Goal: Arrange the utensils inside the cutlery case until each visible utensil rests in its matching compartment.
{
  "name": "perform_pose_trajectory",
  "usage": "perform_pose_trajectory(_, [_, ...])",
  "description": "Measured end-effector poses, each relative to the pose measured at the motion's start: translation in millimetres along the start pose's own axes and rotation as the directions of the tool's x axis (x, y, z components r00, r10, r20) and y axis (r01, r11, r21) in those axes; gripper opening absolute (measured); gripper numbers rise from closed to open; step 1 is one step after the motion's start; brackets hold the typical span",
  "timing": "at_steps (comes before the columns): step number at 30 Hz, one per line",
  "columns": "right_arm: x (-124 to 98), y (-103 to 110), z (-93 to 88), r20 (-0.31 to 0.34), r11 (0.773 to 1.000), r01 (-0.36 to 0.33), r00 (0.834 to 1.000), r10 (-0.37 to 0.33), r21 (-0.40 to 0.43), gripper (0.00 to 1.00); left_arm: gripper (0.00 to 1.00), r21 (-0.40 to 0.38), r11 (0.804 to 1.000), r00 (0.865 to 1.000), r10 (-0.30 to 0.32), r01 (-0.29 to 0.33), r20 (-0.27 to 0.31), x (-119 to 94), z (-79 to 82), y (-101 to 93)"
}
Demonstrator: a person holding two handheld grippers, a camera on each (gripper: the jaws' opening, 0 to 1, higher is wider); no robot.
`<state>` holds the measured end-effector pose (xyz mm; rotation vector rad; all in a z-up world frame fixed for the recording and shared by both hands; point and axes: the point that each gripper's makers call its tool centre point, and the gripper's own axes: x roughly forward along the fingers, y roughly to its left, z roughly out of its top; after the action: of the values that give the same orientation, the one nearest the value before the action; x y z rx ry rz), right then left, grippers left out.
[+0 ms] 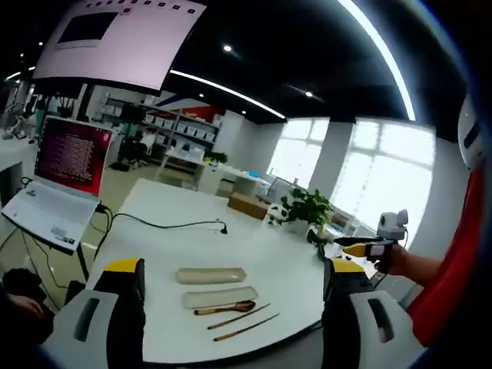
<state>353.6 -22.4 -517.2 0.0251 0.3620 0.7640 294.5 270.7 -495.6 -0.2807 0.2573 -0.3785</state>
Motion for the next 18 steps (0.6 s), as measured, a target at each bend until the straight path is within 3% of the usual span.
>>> perform_pose_trajectory(6, [6, -2, -0.7, -0.024, 1.000, 0.002, 1.000, -0.002, -0.030, 0.65, 0.98, 0.010, 1.000, 1.000, 0.014, -0.014, 0.000, 0, 1.0, 6.3])
perform_pose_trajectory(13, [18, -2, -1.2, -0.053, 0.997, -0.003, 0.999, -0.002, -0.079, 0.63, 0.97, 0.076, 0.997, 0.999, 0.022, -0.020, -0.026, 3, -3.6, 4.0])
perform_pose_trajectory(18, [29, 2, -7.5, -0.107, 0.986, -0.017, 0.994, -0.001, -0.165, 0.58, 0.95, 0.093, 0.995, 0.999, 0.029, -0.025, -0.042, 3, -8.3, 4.9])
